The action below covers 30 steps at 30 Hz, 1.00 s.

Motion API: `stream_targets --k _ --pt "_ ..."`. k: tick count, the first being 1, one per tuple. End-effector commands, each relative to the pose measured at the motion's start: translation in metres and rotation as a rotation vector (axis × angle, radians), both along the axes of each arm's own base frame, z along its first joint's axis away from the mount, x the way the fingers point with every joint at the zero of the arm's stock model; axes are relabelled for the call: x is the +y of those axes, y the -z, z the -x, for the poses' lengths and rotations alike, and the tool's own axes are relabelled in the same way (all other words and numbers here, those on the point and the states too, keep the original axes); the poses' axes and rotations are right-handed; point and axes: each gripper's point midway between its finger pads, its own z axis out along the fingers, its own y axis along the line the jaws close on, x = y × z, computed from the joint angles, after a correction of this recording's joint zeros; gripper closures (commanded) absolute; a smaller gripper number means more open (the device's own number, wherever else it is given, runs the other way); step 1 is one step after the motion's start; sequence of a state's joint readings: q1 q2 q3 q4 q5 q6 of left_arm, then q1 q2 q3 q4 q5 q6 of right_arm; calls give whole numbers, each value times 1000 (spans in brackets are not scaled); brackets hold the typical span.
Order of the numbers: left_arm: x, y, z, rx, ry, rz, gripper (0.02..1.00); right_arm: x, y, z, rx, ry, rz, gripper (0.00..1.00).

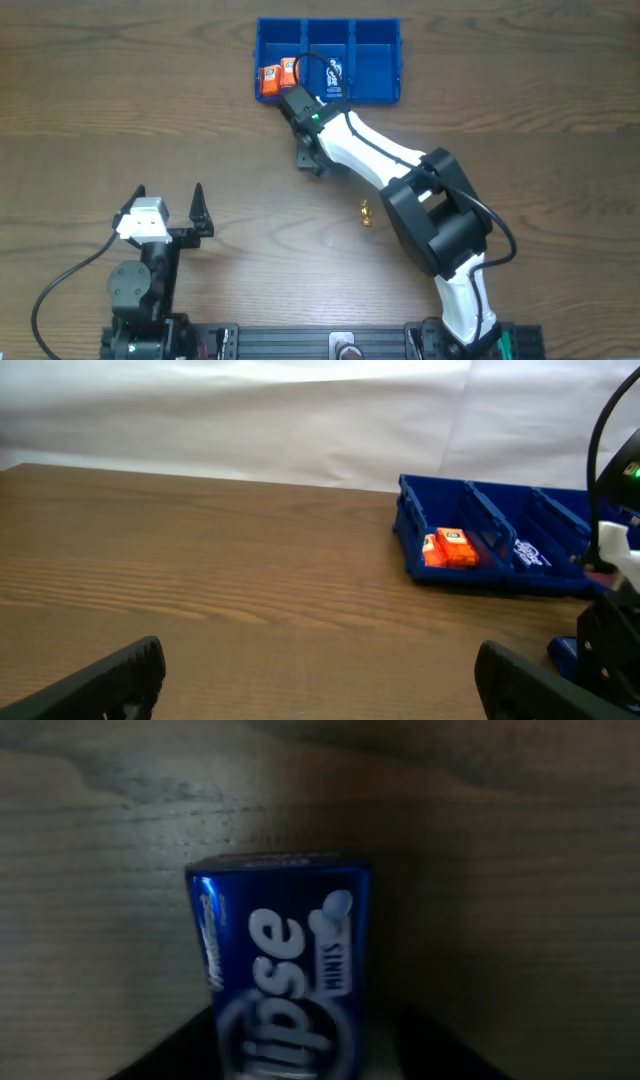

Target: Sort Candies Into Trays

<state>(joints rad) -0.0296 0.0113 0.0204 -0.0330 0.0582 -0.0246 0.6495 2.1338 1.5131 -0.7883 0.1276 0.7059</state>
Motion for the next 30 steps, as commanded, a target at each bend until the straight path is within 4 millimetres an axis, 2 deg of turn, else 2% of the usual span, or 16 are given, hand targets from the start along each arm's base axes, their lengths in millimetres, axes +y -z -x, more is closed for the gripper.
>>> stream_targets --k 1,3,8,11,12,19,22,23,26,28,30 --pt "-1 16 1 51 11 -10 20 2 3 1 -1 -5 10 645" --pt "-1 16 1 51 11 -10 20 2 3 1 -2 -5 9 709" --pt "-1 16 1 51 11 -10 20 2 1 1 0 -5 10 768" --pt "-1 16 1 51 11 -10 20 6 -15 0 -27 -14 1 785" --pt "-1 16 1 51 11 -10 20 8 -27 -1 -53 -18 -6 792" --pt "-1 16 1 51 11 -10 20 3 -162 -19 -364 -22 -46 787" --pt "-1 16 1 51 11 -10 18 -8 -223 -47 -492 -24 -11 783" --pt "-1 16 1 51 11 -10 20 -9 -237 -57 -525 -31 -11 779" --pt "-1 16 1 51 11 -10 20 -15 -264 -92 -619 -38 -16 739" --pt "-1 16 1 51 11 -10 20 -18 -269 -113 -660 -36 -12 739" --pt "-1 16 1 51 11 -10 20 -22 -264 -133 -684 -8 -14 737"
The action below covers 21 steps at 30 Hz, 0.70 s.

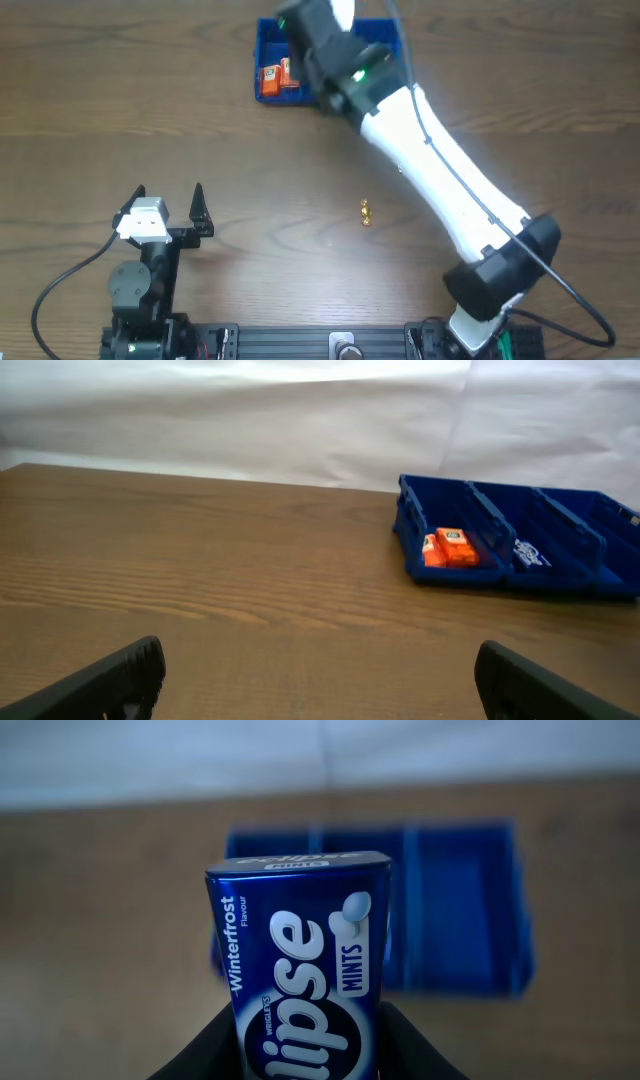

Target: Sort Candies Into Trays

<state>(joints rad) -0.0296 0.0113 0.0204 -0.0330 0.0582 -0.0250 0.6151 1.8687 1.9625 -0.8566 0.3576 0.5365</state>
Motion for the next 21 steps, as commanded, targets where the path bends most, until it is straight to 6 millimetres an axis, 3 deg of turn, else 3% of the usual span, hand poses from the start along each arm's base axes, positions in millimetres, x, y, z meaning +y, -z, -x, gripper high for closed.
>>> stream_targets --k 1,5,9,21 --pt "-1 16 1 50 11 -10 20 -19 27 -52 -32 41 100 739" --pt "-1 16 1 51 11 -10 20 -17 67 -73 20 33 87 748" --pt "-1 16 1 51 11 -10 20 -15 95 -81 60 27 87 746" --pt "-1 16 1 51 11 -10 20 -11 145 -86 136 29 114 746"
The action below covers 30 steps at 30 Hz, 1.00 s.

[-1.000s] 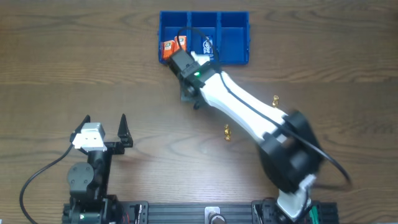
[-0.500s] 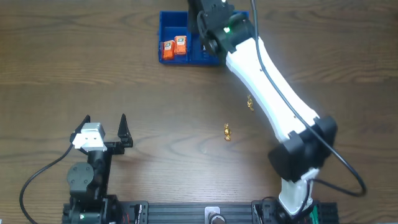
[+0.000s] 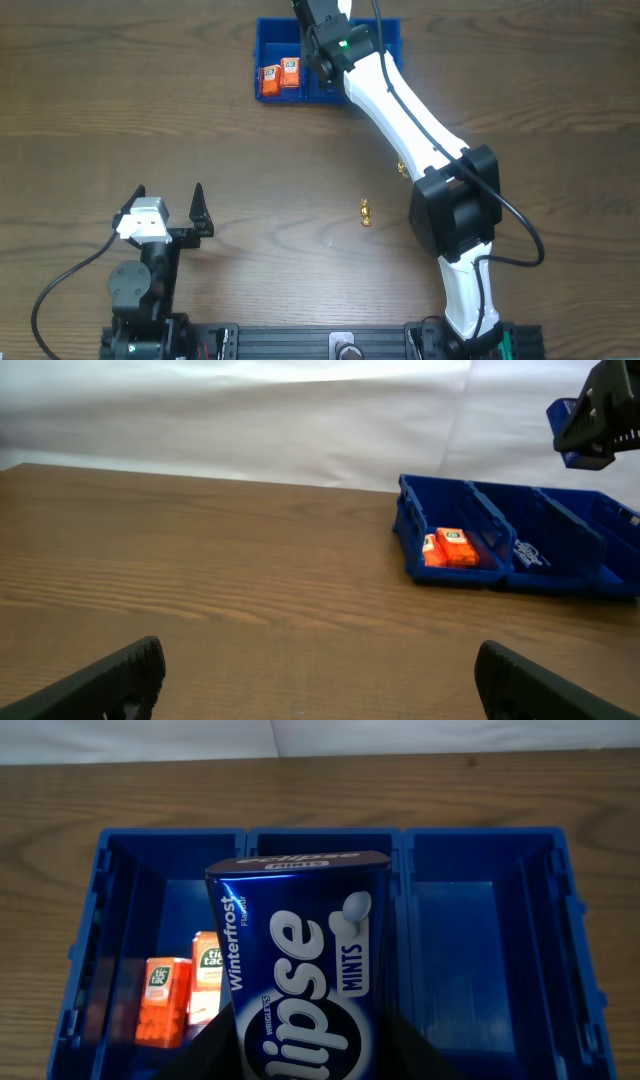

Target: Sort Candies Into Trays

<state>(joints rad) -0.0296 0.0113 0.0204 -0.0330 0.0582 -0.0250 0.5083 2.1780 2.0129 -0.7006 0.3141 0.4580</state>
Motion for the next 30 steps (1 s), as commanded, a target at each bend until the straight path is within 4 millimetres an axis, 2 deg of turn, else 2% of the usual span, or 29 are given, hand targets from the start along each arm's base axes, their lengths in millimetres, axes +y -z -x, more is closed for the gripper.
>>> stream_targets --k 1,6,8,11,13,18,21,24,28,30 --pt "-1 16 1 51 11 -10 20 -3 30 -5 41 15 24 746" --pt "-1 16 1 51 11 -10 20 -5 33 -6 47 24 22 744" --pt "-1 16 1 51 11 -10 20 -6 33 -7 47 25 22 706" --pt "-1 16 1 51 11 -10 23 -7 33 -7 47 28 22 454" --pt "-1 16 1 51 11 -10 20 -8 33 -8 46 30 22 332" --pt "-1 16 1 51 11 -10 20 -9 27 -8 37 23 24 277" --pt "-1 16 1 51 11 -10 23 -12 3 -1 20 8 30 270" --pt "-1 16 1 50 11 -10 20 -21 -29 15 10 -8 39 257" --pt "-1 16 1 51 11 -10 20 -39 -65 53 43 -13 58 237" --pt "-1 16 1 51 11 -10 20 -48 -72 76 73 -20 74 233"
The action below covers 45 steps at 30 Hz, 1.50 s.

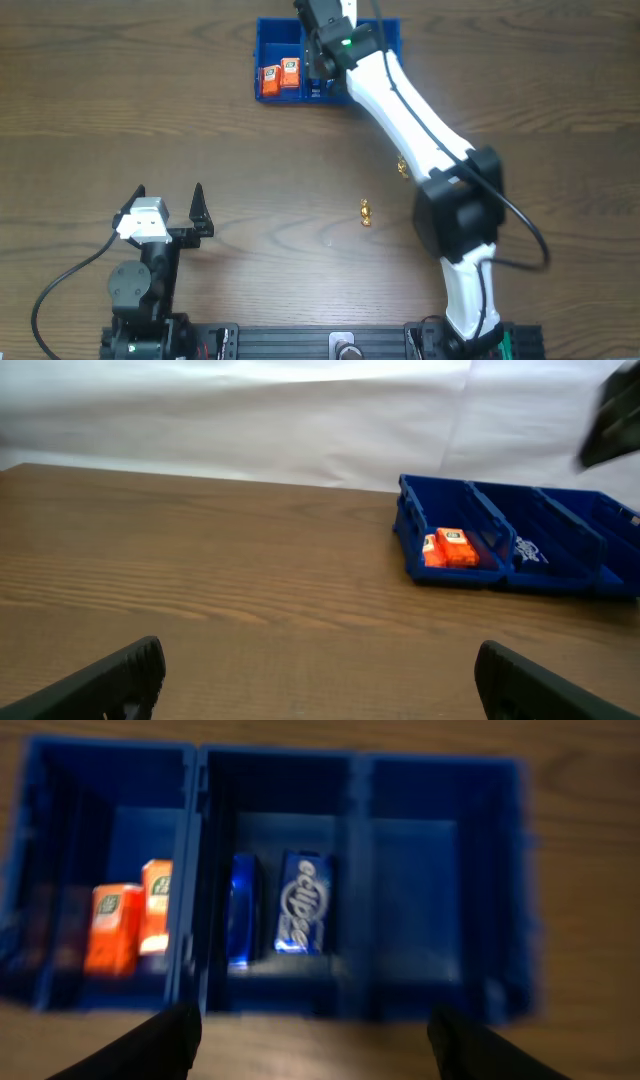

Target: Sort Candies Into Trays

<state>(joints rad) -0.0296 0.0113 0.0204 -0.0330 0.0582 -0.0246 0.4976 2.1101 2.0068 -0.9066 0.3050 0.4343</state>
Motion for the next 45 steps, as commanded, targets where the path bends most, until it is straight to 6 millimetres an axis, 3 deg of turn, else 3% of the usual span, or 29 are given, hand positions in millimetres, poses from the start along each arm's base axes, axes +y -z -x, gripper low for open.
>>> stream_targets --k 1,5,6,9,13,17,27,34,45 --pt "-1 16 1 51 11 -10 20 -27 -67 55 -33 -13 1 233" --pt "-1 16 1 51 11 -10 20 -38 -39 114 68 -11 -8 233" --pt "-1 16 1 51 11 -10 20 -39 -21 136 117 -4 -22 233" --pt "-1 16 1 51 11 -10 20 -34 27 179 245 -15 -81 240" --pt "-1 16 1 51 11 -10 20 -32 82 210 361 -14 -96 259" --pt "-1 16 1 51 11 -10 20 -40 119 224 418 21 -75 275" --pt "-1 16 1 50 11 -10 20 -48 165 239 565 46 11 275" --pt "-1 16 1 51 11 -10 23 -49 171 246 596 59 16 286" --pt "-1 16 1 51 11 -10 20 -46 174 246 601 53 13 384"
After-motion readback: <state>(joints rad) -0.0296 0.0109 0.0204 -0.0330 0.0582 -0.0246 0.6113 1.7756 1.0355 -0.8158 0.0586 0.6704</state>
